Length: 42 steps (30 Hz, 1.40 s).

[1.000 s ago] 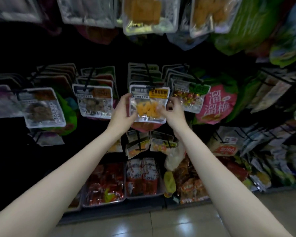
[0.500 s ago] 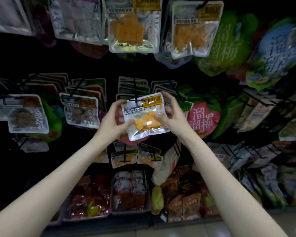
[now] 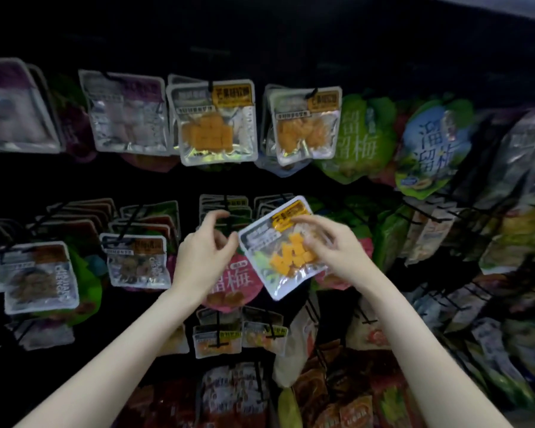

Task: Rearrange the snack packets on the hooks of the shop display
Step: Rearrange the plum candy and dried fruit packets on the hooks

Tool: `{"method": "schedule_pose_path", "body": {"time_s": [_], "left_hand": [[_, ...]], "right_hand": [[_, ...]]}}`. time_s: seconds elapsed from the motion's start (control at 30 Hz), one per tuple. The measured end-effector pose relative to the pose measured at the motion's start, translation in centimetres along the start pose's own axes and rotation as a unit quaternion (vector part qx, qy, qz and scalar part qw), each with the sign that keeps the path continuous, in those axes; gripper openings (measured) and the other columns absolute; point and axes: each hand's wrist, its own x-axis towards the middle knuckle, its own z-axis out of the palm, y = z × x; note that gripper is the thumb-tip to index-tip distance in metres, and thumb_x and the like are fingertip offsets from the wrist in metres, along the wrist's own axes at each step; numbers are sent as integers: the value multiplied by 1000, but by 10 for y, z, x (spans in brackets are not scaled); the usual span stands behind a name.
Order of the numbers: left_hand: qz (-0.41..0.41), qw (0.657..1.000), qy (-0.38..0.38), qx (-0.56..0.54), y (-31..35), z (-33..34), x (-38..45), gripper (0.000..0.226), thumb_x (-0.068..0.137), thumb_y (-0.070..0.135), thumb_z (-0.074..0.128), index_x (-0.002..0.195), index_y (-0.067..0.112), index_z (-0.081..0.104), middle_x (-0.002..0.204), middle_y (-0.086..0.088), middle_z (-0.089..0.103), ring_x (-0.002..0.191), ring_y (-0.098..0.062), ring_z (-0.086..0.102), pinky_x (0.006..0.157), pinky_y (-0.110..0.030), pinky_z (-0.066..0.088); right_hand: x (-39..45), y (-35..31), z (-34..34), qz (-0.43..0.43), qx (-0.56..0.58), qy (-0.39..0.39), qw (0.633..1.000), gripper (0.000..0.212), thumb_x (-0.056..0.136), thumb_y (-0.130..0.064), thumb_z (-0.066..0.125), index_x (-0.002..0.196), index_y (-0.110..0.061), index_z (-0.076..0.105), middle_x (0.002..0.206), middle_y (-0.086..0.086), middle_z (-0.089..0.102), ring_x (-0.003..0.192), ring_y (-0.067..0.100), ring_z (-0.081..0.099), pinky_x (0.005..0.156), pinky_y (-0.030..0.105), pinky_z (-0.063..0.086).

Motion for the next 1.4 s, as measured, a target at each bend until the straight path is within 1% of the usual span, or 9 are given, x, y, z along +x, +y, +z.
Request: {"method": "schedule_pose_path", "body": {"time_s": [0.17, 0.27, 0.43, 0.67, 0.83, 1.0, 1.1, 1.23, 1.4], "left_hand": [[60, 998, -8, -37, 29, -5, 22, 35, 90, 20, 59, 123, 20, 49, 80, 7, 59, 75, -2, 57, 59, -8, 40], [76, 997, -30, -8, 22, 6, 21, 37, 90, 18, 58, 125, 18, 49, 92, 5, 59, 86, -8, 56, 70, -14, 41], [132, 976, -34, 172, -21, 24, -8, 39, 82, 8, 62, 121, 8, 55, 119, -10, 54, 115, -28, 40, 92, -49, 42], [222, 944, -90, 228, -54, 56, -57, 38, 81, 15, 40, 117, 14, 54, 133, -9, 50, 127, -23, 35, 99, -40, 28], [154, 937, -193, 248, -90, 84, -96, 50, 72, 4, 73, 118, 14, 56, 126, -11, 55, 121, -24, 36, 91, -49, 44], [44, 922, -284, 260, -114, 102, -118, 51, 84, 8, 60, 134, 12, 47, 138, -9, 43, 131, -30, 37, 103, -45, 31], [1, 904, -327, 275, -121, 115, -121, 53, 90, 14, 49, 142, 13, 34, 147, -6, 29, 137, -26, 22, 108, -37, 19], [-60, 893, -330, 301, -130, 127, -125, 52, 91, 18, 48, 140, 13, 33, 147, -8, 28, 136, -28, 22, 108, -38, 20], [-119, 874, -330, 335, -139, 129, -130, 57, 91, 22, 47, 144, 16, 26, 151, -8, 21, 139, -28, 14, 109, -41, 19]], "right_hand": [[13, -23, -26, -9, 70, 130, 989, 37, 91, -2, 51, 112, -32, 56, 122, -10, 56, 117, -2, 48, 97, 10, 38], [5, -21, -25, 1, 63, 178, 982, 39, 88, 2, 50, 119, -22, 51, 116, -14, 53, 101, -11, 50, 84, 6, 42], [-30, 19, -21, 71, 78, 138, 985, 50, 80, 4, 51, 116, -30, 45, 113, -12, 52, 95, -3, 53, 75, 19, 48], [-70, 70, -5, 148, -32, -51, 987, 53, 77, 1, 51, 118, -32, 44, 122, -12, 47, 94, 8, 54, 81, 18, 44], [-108, 129, 37, 217, -97, -151, 960, 58, 75, 0, 53, 127, -25, 44, 118, 1, 50, 110, 18, 50, 82, 21, 36], [-144, 178, 84, 290, -94, -211, 929, 63, 81, 10, 47, 135, -22, 40, 128, 2, 42, 122, 21, 43, 88, 25, 38], [-150, 200, 110, 315, -63, -181, 929, 63, 83, 12, 46, 136, -21, 40, 143, 4, 37, 133, 23, 35, 95, 20, 34], [-137, 211, 138, 300, -6, -88, 950, 54, 87, 10, 50, 133, -17, 42, 141, 6, 40, 132, 22, 36, 89, 8, 26], [-116, 219, 156, 307, -22, -73, 949, 55, 92, 4, 48, 141, -19, 35, 143, 8, 33, 129, 20, 35, 84, 4, 22]]}}
